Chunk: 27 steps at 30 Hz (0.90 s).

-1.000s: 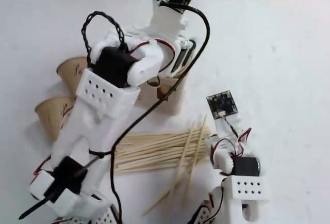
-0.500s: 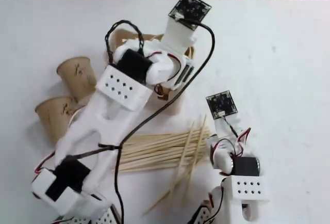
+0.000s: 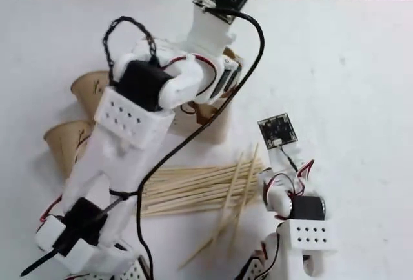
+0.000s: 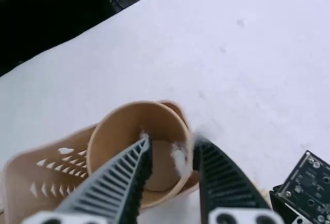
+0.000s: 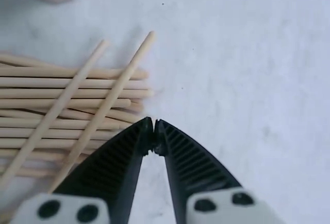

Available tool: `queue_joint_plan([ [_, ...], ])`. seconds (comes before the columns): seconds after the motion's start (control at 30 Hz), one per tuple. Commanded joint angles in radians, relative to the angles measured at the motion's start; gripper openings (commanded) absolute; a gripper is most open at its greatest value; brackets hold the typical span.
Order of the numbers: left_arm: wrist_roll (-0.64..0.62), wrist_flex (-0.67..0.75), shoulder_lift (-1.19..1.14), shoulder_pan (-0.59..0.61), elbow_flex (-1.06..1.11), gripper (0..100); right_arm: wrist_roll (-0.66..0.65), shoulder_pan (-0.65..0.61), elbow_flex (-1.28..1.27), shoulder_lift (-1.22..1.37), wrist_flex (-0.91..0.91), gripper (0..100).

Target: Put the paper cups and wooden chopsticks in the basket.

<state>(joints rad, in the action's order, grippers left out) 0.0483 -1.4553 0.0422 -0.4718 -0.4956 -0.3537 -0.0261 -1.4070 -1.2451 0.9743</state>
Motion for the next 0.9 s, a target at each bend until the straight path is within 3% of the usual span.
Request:
queue_joint_plan([
  [0.0,0.012,-0.023,0.039,0.022,0.002,15,-0.006,-0.004,0.005,-0.008,0.005,1.8],
  [0.23,0.012,0.129,0.042,0.048,0.295,15,-0.006,-0.004,0.005,-0.008,0.005,1.8],
  [0.37,0.012,0.163,0.05,0.053,0.333,15,-0.006,-0.004,0.005,-0.008,0.005,1.8],
  [0.73,0.012,-0.068,0.048,0.07,-0.078,15,-0.006,-0.004,0.005,-0.008,0.005,1.8],
  [0.87,0.012,-0.087,0.041,0.11,-0.057,15,-0.006,-0.004,0.005,-0.008,0.005,1.8],
])
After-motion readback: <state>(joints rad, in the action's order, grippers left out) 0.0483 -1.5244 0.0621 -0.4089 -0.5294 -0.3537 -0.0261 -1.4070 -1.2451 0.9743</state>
